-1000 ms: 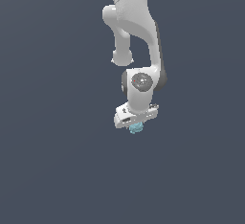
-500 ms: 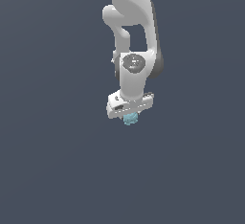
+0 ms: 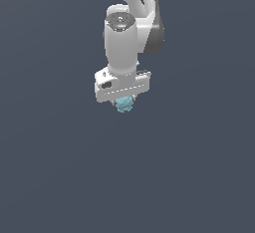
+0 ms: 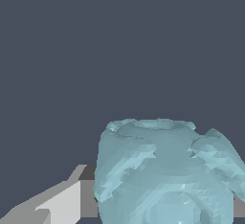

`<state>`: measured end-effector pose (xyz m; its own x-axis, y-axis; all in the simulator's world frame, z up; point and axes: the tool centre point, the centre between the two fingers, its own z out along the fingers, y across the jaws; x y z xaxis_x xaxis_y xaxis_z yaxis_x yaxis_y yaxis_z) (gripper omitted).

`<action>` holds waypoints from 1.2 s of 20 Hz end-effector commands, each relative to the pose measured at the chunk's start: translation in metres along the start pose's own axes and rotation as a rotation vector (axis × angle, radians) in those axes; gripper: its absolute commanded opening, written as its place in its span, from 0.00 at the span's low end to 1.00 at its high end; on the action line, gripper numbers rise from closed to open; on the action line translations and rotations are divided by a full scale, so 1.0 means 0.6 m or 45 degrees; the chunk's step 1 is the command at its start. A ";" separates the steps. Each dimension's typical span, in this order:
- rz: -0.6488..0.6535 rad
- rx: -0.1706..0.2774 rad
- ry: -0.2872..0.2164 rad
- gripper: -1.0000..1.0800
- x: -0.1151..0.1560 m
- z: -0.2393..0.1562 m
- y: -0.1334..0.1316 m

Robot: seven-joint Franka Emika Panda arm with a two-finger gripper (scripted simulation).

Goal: Pick up the object and move it to a goal position.

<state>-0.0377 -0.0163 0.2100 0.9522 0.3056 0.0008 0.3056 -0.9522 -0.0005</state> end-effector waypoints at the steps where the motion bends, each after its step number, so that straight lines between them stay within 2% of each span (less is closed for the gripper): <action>1: 0.000 0.001 0.001 0.00 -0.020 -0.047 0.017; 17: 0.000 0.003 0.001 0.00 -0.135 -0.337 0.131; 24: 0.000 0.001 0.000 0.00 -0.169 -0.430 0.170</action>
<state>-0.1008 -0.1393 0.4573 0.9525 0.3046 0.0022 0.3046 -0.9525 -0.0009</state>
